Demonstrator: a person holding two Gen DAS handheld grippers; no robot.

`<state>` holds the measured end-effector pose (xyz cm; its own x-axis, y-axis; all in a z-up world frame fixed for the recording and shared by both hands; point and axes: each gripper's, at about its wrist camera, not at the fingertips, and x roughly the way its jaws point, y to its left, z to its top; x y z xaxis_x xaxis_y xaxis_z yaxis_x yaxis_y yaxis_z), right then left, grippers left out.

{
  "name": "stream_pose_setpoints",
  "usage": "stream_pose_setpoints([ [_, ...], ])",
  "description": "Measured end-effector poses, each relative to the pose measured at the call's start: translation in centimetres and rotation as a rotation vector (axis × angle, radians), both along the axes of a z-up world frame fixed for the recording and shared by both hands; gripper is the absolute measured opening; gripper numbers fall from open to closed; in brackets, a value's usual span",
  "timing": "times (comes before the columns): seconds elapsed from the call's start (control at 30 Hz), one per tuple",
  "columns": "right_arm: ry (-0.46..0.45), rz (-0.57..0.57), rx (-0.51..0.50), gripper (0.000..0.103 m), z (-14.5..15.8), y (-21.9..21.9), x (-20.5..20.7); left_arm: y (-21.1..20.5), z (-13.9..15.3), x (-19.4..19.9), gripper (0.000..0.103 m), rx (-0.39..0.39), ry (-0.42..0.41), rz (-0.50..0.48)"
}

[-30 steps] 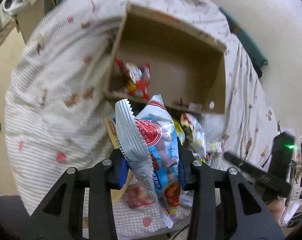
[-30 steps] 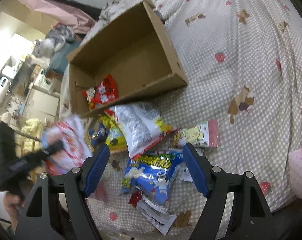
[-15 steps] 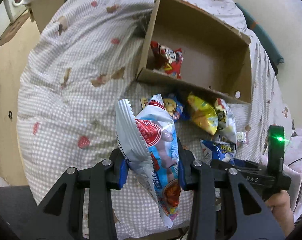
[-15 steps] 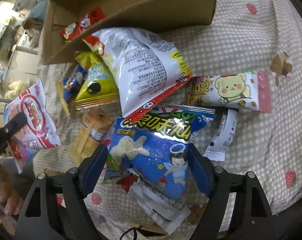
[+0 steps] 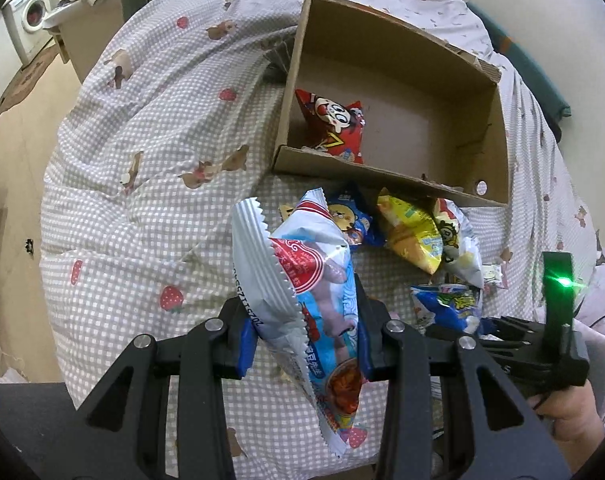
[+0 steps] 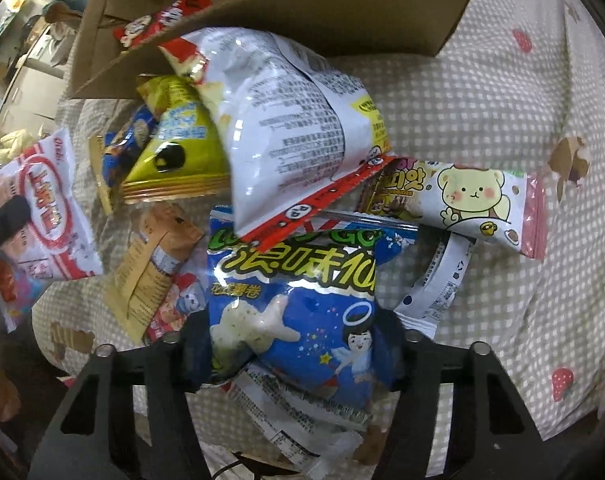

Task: Organize snacks
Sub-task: 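Hold the chip bag in the left gripper while the right gripper grasps the blue Long Go bag, then carry both bags over the box and release them inside with both grippers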

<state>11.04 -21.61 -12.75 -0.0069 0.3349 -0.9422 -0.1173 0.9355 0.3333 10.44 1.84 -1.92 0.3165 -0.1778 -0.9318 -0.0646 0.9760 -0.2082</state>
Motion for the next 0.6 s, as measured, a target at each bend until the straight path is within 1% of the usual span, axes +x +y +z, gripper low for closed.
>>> stream_pose_setpoints([
  [0.03, -0.005, 0.007, 0.009, 0.058, 0.3, 0.3, -0.2, 0.1, -0.1, 0.0, 0.035, 0.004, 0.001, 0.002],
  [0.13, -0.014, 0.025, 0.078, 0.058, 1.4, 0.2, -1.2, 0.2, -0.4, 0.0, 0.035, 0.022, 0.007, 0.006],
  [0.27, -0.025, 0.051, 0.206, 0.058, 2.9, 0.4, -2.1, 0.3, -0.6, 0.0, 0.035, 0.032, 0.014, 0.009],
  [0.47, -0.164, 0.076, 0.358, 0.058, 7.0, -0.5, -2.7, 0.0, -0.5, -0.1, 0.035, 0.064, -0.003, 0.004],
  [0.53, -0.202, 0.079, 0.395, 0.058, 8.2, -0.8, -2.7, 0.0, -0.5, -0.1, 0.035, 0.077, -0.006, 0.007],
  [0.6, -0.261, 0.086, 0.444, 0.058, 9.7, -0.8, -2.9, 0.2, -0.5, -0.2, 0.035, 0.088, -0.009, 0.015],
])
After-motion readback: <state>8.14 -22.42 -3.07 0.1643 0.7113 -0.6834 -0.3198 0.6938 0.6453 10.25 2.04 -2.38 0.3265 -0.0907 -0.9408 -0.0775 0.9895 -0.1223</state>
